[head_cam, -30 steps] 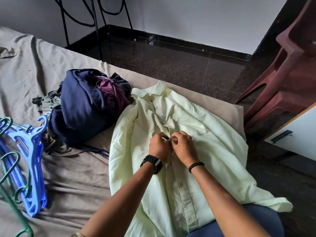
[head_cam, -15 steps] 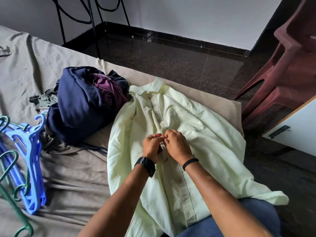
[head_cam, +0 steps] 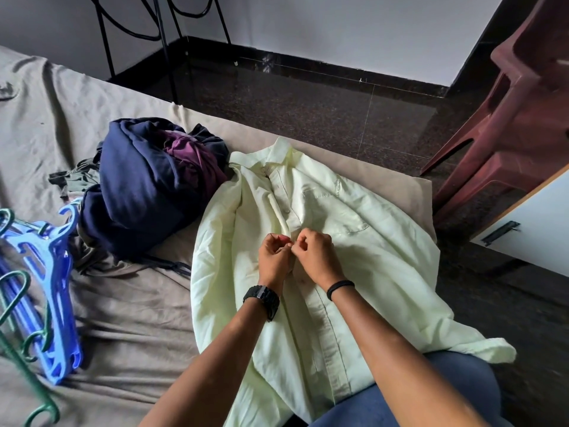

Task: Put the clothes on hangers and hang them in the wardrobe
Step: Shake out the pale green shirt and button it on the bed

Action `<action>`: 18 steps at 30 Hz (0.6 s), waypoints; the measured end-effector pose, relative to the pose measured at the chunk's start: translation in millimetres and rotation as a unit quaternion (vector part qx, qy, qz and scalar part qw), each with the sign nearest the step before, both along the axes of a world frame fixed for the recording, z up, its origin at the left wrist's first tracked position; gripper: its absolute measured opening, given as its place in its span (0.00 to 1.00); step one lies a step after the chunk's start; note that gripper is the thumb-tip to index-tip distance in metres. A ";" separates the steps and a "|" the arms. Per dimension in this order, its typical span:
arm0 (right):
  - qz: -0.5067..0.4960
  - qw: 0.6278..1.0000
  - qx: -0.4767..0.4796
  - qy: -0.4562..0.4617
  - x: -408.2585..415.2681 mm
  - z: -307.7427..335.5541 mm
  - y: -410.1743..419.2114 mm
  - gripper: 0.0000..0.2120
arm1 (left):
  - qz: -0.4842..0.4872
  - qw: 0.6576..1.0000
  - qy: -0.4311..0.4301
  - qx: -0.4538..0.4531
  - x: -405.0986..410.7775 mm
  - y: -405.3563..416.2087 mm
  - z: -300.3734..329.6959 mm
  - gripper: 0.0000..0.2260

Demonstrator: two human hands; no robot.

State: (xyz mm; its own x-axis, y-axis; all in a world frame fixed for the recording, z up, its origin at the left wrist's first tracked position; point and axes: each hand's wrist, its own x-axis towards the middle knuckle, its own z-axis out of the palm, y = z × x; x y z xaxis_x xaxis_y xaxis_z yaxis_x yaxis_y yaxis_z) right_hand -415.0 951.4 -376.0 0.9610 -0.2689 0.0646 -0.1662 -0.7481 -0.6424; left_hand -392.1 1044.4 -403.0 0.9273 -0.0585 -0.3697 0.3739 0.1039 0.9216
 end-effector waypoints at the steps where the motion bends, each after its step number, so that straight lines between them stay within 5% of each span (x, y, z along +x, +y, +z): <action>1: -0.021 0.999 0.030 0.004 -0.8 -3.0 -2.4 0.06 | -0.003 1.000 -0.002 0.019 0.3 -0.3 -1.2 0.12; 5: -0.060 0.992 0.105 0.022 -12.1 -9.5 -8.0 0.06 | -0.046 0.986 -0.036 0.158 6.5 -0.1 4.5 0.02; 8: -0.056 0.995 0.064 -0.051 -30.8 -8.2 -7.5 0.01 | -0.068 0.964 -0.075 0.245 4.5 8.2 11.1 0.04; 11: -0.053 0.994 0.031 -0.086 -53.8 -12.2 -3.4 0.03 | -0.097 0.952 -0.080 0.278 -10.1 25.1 11.8 0.07; 18: -0.013 1.000 -0.026 -0.008 -76.9 -26.5 11.7 0.10 | -0.218 0.905 -0.131 0.340 -35.4 42.1 15.5 0.09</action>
State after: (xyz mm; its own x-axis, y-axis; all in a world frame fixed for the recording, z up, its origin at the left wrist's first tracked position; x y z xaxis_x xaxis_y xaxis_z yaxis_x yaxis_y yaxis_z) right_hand -491.9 963.1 -402.5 0.9522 -0.2905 0.0946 -0.1768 -0.7765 -0.6048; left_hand -427.5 1086.5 -387.5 0.9319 -0.2819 -0.2284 0.0020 -0.6256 0.7801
